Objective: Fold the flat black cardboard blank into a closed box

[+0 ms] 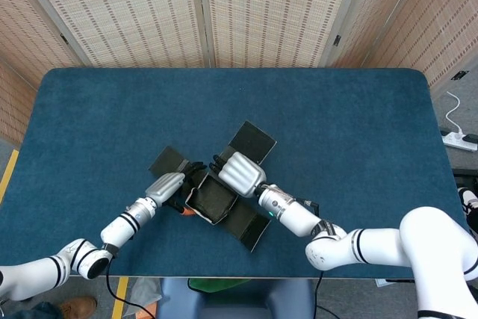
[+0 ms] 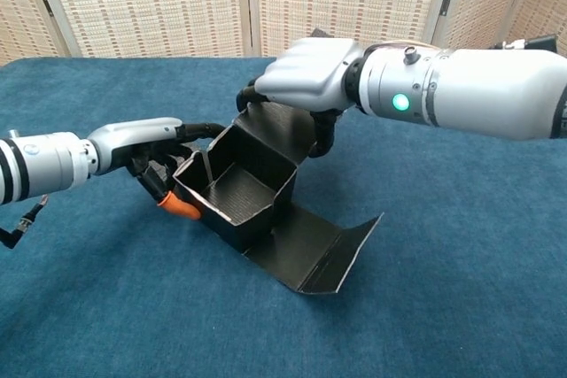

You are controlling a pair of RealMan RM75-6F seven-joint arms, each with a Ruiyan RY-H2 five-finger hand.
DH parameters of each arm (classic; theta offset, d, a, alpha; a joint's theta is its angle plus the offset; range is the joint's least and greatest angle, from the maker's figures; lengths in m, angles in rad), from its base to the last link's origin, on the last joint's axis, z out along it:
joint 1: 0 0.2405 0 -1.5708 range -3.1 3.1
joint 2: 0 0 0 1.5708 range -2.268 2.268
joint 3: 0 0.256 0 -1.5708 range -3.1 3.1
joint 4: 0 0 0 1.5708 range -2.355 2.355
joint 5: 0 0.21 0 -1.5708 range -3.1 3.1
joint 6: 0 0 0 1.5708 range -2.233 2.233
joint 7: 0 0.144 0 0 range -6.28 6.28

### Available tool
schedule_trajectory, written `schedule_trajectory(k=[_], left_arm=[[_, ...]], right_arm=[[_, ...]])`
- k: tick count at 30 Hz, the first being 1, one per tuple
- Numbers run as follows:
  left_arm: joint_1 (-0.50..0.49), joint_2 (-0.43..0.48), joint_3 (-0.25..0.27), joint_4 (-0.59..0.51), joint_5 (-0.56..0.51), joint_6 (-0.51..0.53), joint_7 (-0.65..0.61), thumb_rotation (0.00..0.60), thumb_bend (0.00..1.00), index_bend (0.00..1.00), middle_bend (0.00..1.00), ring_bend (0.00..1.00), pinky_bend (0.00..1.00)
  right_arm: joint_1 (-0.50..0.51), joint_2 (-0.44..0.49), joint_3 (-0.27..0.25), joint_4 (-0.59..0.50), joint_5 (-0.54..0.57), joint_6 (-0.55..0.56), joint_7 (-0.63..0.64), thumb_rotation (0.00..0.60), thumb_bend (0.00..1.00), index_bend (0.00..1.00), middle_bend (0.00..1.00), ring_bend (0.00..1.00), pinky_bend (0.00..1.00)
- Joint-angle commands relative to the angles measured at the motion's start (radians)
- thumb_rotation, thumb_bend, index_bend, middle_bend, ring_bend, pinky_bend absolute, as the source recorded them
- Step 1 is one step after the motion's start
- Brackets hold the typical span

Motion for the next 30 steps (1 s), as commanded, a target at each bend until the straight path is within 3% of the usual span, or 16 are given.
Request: schedule_trajectory(k=[1,7,13,22,24,28,30], left_arm=[[-0.028,0.007,0.015,0.01,0.027,-0.055,-0.128,0.6,0.18,0.0,0.0,0.37,0.59],[-0.049,0.002,0.033,0.026,0.065,-0.088,-0.305,0.6,0.18,0.01,0.01,0.37,0.59],[-0.065,-0.017,0.053,0.066,0.102,-0.08,-0.437,0.6,0.18,0.08,0.08,0.38,0.55],[-0.071,-0.041,0.09,0.104,0.136,-0.042,-0.548,0.6,0.19,0.12,0.12,0.39,0.53],[-0.07,-0.046,0.09,0.107,0.133,-0.035,-0.572,0.6,0.18,0.17,0.17,0.41,0.53],[-0.065,-0.054,0.092,0.121,0.125,-0.015,-0.588,0.6,0.19,0.26,0.26,0.45,0.54],[-0.062,-0.05,0.093,0.12,0.121,-0.008,-0.59,0.6,0.19,0.28,0.28,0.46,0.54]], right_arm=[[0.003,-0.004,-0.015,0.066,-0.115,-0.033,0.086,0.6,0.26,0.37,0.4,0.77,1.0],[-0.001,-0.023,-0.011,0.113,-0.221,-0.025,0.164,0.6,0.26,0.37,0.39,0.77,1.0],[-0.01,-0.039,-0.009,0.151,-0.298,-0.012,0.233,0.6,0.26,0.37,0.38,0.78,1.0],[-0.045,-0.067,0.0,0.217,-0.365,0.034,0.32,0.6,0.26,0.36,0.33,0.77,1.0],[-0.051,-0.072,0.002,0.224,-0.373,0.038,0.336,0.6,0.26,0.32,0.3,0.77,1.0],[-0.067,-0.071,0.01,0.226,-0.385,0.054,0.363,0.6,0.26,0.08,0.18,0.76,1.0],[-0.078,-0.065,0.016,0.221,-0.383,0.062,0.377,0.6,0.26,0.01,0.14,0.76,1.0]])
